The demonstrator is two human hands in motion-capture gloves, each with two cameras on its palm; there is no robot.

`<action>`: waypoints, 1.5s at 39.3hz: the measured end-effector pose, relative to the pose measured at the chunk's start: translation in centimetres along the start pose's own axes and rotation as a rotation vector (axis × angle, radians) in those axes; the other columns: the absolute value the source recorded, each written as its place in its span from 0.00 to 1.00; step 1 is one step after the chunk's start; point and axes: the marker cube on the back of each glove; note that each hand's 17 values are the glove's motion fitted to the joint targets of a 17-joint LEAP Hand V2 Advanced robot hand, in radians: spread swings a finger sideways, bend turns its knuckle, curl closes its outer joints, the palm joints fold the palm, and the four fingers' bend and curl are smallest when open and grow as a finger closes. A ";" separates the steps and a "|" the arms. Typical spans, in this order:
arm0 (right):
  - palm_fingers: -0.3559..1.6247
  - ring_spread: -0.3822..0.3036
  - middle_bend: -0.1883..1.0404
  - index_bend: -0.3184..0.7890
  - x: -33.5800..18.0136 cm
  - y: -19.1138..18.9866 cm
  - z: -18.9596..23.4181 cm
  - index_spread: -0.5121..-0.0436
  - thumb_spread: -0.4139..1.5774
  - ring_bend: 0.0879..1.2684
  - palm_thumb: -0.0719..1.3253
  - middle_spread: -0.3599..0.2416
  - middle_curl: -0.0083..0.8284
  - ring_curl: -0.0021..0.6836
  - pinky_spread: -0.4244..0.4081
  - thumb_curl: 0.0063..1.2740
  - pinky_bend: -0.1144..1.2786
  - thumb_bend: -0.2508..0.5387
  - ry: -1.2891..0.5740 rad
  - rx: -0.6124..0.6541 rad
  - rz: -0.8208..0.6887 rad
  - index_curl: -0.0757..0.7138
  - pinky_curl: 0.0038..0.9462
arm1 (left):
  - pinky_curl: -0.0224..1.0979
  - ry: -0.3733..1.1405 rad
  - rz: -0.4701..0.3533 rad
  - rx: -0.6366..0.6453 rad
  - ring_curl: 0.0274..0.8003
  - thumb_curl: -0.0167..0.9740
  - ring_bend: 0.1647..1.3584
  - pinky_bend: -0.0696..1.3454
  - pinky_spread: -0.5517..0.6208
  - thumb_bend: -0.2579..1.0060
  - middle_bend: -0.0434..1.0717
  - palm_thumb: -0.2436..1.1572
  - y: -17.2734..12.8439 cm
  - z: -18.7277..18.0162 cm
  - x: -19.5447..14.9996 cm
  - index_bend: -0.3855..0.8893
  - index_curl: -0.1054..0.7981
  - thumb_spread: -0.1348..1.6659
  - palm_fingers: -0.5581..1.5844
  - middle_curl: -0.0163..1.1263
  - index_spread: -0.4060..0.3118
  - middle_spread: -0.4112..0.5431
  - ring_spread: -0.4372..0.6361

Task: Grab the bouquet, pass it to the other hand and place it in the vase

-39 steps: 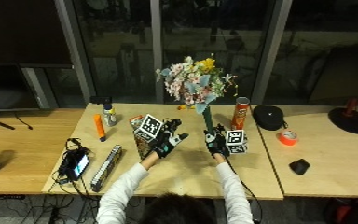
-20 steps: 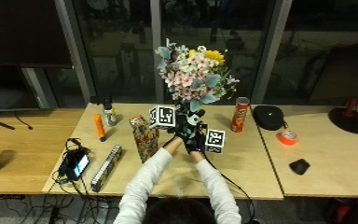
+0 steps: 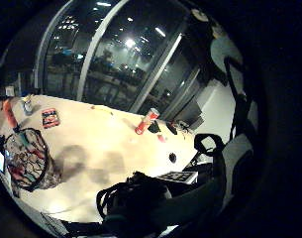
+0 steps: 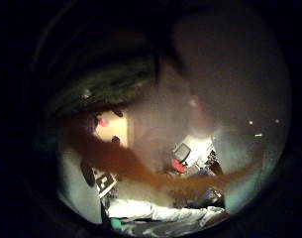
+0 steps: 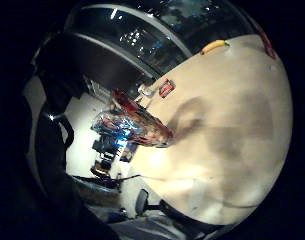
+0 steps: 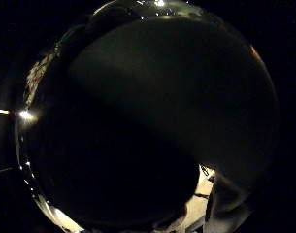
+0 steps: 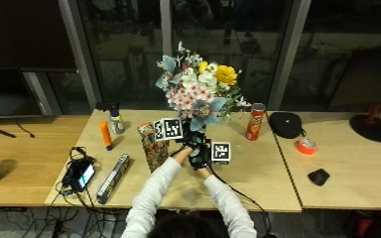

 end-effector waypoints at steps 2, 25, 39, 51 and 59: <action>0.83 0.29 0.94 0.69 -0.5 -0.1 -0.1 0.63 0.72 0.87 0.78 0.35 0.82 0.90 0.26 0.44 0.70 0.28 -0.002 -0.067 -0.149 0.86 0.64 | 0.44 0.034 -0.002 -0.022 0.55 0.53 0.61 0.53 0.18 0.26 0.62 0.84 -0.2 -0.5 0.1 0.38 0.34 0.50 0.89 0.47 0.42 0.16 0.11; 0.19 0.50 0.41 0.32 -1.1 -2.7 -9.1 0.34 0.74 0.44 0.41 0.45 0.49 0.58 0.63 0.33 0.58 0.25 0.108 -0.307 0.062 0.50 0.48 | 0.45 0.128 0.087 0.110 0.60 0.69 0.65 0.56 0.12 0.19 0.74 0.91 -10.8 -11.9 -1.7 0.43 0.44 0.39 0.87 0.53 0.26 0.06 0.05; 0.15 0.66 0.32 0.36 0.5 -2.8 -12.7 0.25 0.74 0.39 0.34 0.57 0.42 0.47 0.79 0.29 0.58 0.27 0.181 -0.259 0.160 0.36 0.40 | 0.45 0.115 0.088 0.136 0.60 0.75 0.65 0.57 0.12 0.19 0.74 0.90 -10.9 -14.9 -7.3 0.42 0.48 0.37 0.87 0.53 0.25 0.06 0.05; 0.18 0.64 0.32 0.39 2.6 -2.1 -14.9 0.24 0.75 0.39 0.33 0.59 0.42 0.45 0.80 0.27 0.56 0.28 0.278 -0.217 0.192 0.32 0.38 | 0.44 0.052 -0.132 -0.120 0.56 0.65 0.61 0.59 0.11 0.10 0.65 0.69 -4.7 -15.0 -17.7 0.33 0.46 0.48 0.76 0.51 0.32 0.09 0.07; 0.19 0.64 0.32 0.39 4.8 -1.6 -17.8 0.26 0.77 0.38 0.31 0.59 0.42 0.44 0.81 0.25 0.57 0.28 0.352 -0.135 0.120 0.31 0.38 | 0.39 0.125 -0.040 -0.518 0.46 0.50 0.39 0.43 0.62 0.12 0.22 0.38 4.8 -17.8 -26.7 0.34 0.36 0.50 0.07 0.41 0.77 0.64 0.57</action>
